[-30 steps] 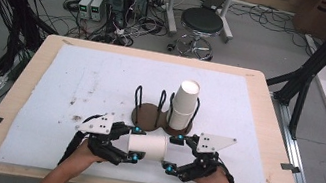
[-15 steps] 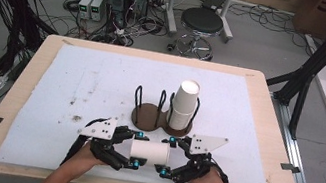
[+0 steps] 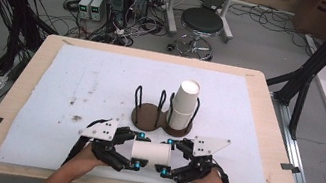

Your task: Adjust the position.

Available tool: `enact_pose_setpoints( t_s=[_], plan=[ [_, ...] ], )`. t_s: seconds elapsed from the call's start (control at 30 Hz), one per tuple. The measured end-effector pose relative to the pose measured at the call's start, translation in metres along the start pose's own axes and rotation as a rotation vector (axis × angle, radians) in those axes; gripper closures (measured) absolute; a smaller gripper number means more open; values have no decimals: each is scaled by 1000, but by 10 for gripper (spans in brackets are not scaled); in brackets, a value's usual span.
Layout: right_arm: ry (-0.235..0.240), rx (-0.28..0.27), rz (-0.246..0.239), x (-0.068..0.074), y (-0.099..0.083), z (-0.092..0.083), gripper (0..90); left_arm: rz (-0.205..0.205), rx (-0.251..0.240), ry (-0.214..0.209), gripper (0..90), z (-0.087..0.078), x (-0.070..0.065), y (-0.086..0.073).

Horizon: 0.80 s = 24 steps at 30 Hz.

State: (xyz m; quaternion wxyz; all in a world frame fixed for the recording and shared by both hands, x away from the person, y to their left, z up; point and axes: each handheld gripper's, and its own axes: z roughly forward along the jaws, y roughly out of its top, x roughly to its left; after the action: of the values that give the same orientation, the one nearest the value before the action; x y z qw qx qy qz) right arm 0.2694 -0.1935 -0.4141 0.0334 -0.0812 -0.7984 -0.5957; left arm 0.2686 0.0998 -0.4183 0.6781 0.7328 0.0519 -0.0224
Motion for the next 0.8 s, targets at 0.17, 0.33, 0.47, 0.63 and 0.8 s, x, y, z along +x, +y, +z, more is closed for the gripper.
enact_pose_setpoints(
  t_s=[0.17, 0.33, 0.47, 0.63, 0.8],
  plan=[
    [-3, 2, -12, -1, -1, -1, 348, -5, 20, 11, 363, 1, 0, -2],
    [-14, 36, -8, -2, -1, -2, 355, -39, 75, 79, 258, 3, 0, -1],
    [-34, 78, -12, -3, 2, -6, 355, -44, 112, 110, 192, 0, 0, 1],
    [-50, 140, -13, -4, 8, -8, 355, -27, 172, 129, 171, -2, -2, 4],
    [-61, 204, -44, -5, 21, -9, 354, -12, 218, 156, 171, -5, -1, 7]
  ],
)
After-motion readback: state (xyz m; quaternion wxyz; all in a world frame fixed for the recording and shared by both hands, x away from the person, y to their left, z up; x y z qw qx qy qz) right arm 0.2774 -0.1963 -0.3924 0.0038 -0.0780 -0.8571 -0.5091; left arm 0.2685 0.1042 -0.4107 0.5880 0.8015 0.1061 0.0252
